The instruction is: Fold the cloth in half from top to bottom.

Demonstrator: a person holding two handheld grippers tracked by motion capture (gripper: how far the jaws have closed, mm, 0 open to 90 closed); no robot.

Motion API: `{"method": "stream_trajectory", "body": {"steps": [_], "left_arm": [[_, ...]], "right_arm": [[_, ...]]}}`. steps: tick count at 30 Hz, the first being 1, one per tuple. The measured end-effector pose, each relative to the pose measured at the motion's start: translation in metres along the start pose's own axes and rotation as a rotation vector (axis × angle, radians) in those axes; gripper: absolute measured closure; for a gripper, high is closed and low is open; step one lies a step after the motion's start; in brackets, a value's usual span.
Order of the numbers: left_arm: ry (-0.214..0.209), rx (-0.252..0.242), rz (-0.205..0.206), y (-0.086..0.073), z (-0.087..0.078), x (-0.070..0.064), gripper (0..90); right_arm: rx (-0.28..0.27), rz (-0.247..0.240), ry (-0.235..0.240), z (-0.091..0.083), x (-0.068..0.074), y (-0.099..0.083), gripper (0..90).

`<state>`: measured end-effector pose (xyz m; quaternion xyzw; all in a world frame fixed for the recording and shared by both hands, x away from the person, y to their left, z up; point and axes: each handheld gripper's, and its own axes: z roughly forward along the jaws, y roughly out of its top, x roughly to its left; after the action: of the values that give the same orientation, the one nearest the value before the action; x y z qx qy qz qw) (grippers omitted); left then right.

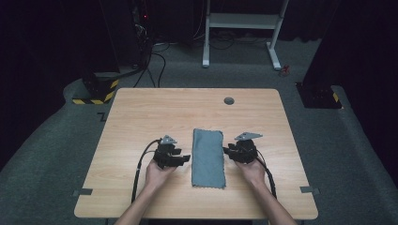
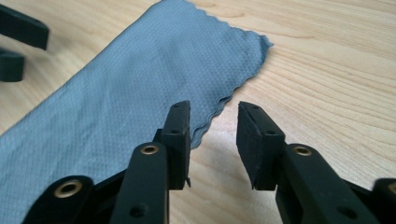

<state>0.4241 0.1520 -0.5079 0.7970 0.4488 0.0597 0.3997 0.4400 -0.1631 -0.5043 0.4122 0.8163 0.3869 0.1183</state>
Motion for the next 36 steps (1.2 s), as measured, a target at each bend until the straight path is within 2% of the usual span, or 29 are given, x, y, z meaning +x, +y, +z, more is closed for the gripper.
{"method": "stream_trajectory", "body": {"steps": [4, 5, 6, 9, 11, 12, 16, 17, 19, 21, 24, 29, 31, 34, 36], "left_arm": [[0.007, 0.011, 0.01, 0.019, 0.008, 0.008, 42.9], [0.007, 0.011, 0.01, 0.019, 0.008, 0.008, 43.8], [0.018, 0.006, 0.016, 0.03, 0.013, 0.011, 43.8], [0.025, 0.012, 0.023, 0.041, 0.02, 0.012, 45.1], [0.032, 0.014, 0.034, 0.045, 0.023, 0.012, 46.5], [0.047, 0.013, 0.052, 0.052, 0.029, 0.012, 48.2], [0.051, 0.025, 0.05, 0.062, 0.039, 0.014, 49.4], [0.062, 0.042, 0.045, 0.068, 0.046, 0.015, 48.8], [0.072, 0.059, 0.041, 0.072, 0.05, 0.016, 48.0], [0.089, 0.066, 0.036, 0.076, 0.055, 0.016, 47.9], [0.102, 0.048, 0.015, 0.078, 0.058, 0.018, 49.1], [0.114, 0.06, 0.016, 0.078, 0.063, 0.021, 50.4], [0.116, 0.069, 0.026, 0.079, 0.064, 0.021, 51.1], [0.117, 0.085, 0.022, 0.082, 0.071, 0.019, 51.7], [0.129, 0.099, 0.03, 0.082, 0.076, 0.016, 52.7]], "right_arm": [[0.007, 0.042, 0.015, 0.006, -0.002, 0.005, 65.6], [-0.001, 0.044, 0.016, 0.008, -0.003, 0.007, 65.9], [-0.008, 0.056, 0.021, 0.009, -0.003, 0.007, 66.1], [-0.005, 0.086, 0.025, 0.014, -0.006, 0.01, 66.5], [0.003, 0.082, 0.015, 0.015, -0.007, 0.014, 66.4], [0.005, 0.082, 0.007, 0.017, -0.008, 0.017, 66.5], [0.009, 0.088, -0.014, 0.02, -0.011, 0.023, 66.6], [0.006, 0.085, -0.041, 0.023, -0.013, 0.028, 66.5], [0.021, 0.106, -0.049, 0.027, -0.016, 0.033, 66.5], [0.028, 0.096, -0.063, 0.032, -0.018, 0.037, 66.5], [0.048, 0.102, -0.074, 0.038, -0.016, 0.041, 66.5], [0.036, 0.097, -0.092, 0.046, -0.016, 0.047, 66.1], [0.062, 0.115, -0.089, 0.051, -0.018, 0.049, 65.7], [0.069, 0.128, -0.097, 0.055, -0.017, 0.056, 65.6], [0.074, 0.113, -0.116, 0.058, -0.017, 0.058, 65.5]]}}
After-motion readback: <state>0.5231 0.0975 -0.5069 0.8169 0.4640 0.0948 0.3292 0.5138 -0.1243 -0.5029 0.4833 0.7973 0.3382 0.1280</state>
